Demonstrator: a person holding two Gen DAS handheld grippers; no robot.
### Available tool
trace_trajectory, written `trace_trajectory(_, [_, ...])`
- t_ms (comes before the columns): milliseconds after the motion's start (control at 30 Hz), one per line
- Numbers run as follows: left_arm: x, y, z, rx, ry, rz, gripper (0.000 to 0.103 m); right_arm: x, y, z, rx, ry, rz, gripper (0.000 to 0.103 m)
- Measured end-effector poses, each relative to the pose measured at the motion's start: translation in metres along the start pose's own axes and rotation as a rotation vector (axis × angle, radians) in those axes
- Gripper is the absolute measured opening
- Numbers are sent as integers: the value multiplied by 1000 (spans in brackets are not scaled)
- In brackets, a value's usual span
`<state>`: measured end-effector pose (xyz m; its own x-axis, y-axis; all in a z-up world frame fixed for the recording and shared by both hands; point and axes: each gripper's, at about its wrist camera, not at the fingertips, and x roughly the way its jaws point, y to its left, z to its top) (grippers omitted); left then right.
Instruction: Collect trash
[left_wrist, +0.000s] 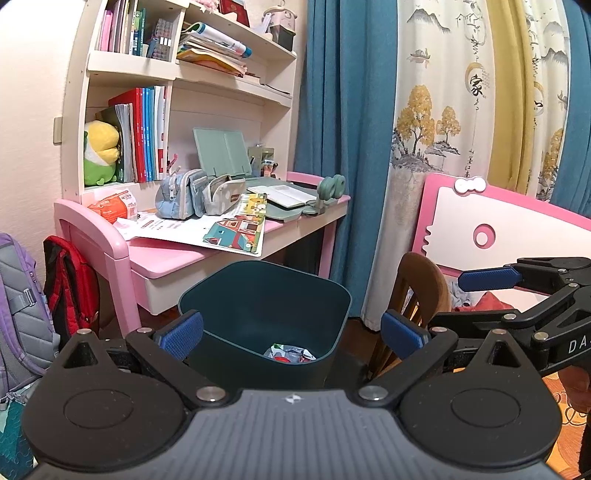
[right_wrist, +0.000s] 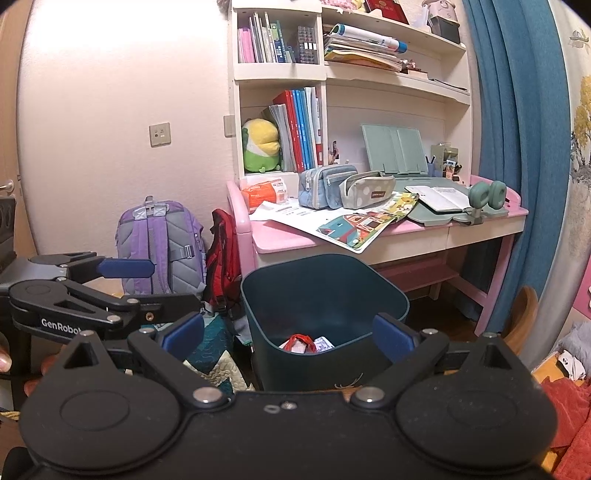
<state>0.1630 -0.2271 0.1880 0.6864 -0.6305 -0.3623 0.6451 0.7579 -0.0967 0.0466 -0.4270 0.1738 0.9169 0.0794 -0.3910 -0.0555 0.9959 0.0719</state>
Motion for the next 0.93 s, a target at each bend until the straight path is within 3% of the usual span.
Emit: trace_trajectory(933, [1, 4, -3, -22, 3, -23, 103, 2, 2, 2, -1, -3, 12, 98])
